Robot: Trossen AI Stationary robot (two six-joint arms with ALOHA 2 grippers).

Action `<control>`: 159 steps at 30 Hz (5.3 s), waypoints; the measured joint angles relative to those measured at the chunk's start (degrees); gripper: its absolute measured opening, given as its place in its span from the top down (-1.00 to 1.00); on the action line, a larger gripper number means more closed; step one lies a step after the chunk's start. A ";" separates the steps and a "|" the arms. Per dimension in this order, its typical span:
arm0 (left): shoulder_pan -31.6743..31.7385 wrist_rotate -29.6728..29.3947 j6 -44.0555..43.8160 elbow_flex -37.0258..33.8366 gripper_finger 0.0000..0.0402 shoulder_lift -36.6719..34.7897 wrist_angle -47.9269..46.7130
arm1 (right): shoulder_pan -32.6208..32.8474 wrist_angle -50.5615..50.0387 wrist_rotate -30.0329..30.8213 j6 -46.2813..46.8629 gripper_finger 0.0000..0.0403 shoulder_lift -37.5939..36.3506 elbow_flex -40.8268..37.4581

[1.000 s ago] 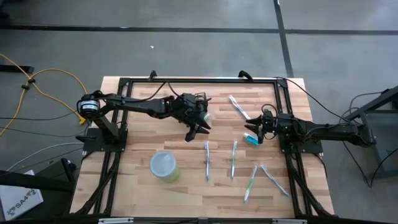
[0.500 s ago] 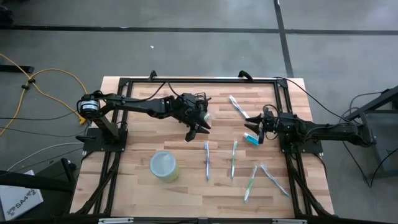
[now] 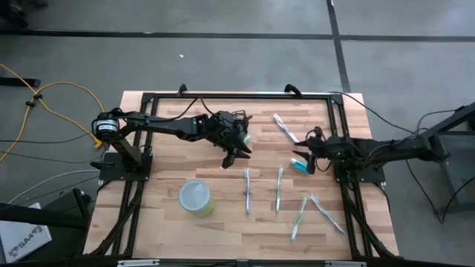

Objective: Pick & Place toothbrushing station
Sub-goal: Put the blue mouthwash into the black mesh mesh organizer

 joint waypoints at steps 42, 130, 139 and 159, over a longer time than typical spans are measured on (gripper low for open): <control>-0.17 -1.30 0.52 0.04 0.47 0.02 0.01 | 26.16 -40.63 12.02 52.21 0.33 21.49 15.78; -0.18 -1.28 1.01 0.04 0.47 0.02 -0.39 | 24.12 -18.07 10.67 54.16 0.01 33.81 5.16; -0.17 -1.28 1.01 0.04 0.47 0.02 -0.39 | 24.12 -16.56 8.71 54.02 0.14 33.81 5.16; -0.20 -0.99 0.99 0.04 0.47 0.02 -0.40 | 24.12 -15.54 8.05 54.01 0.25 33.81 5.14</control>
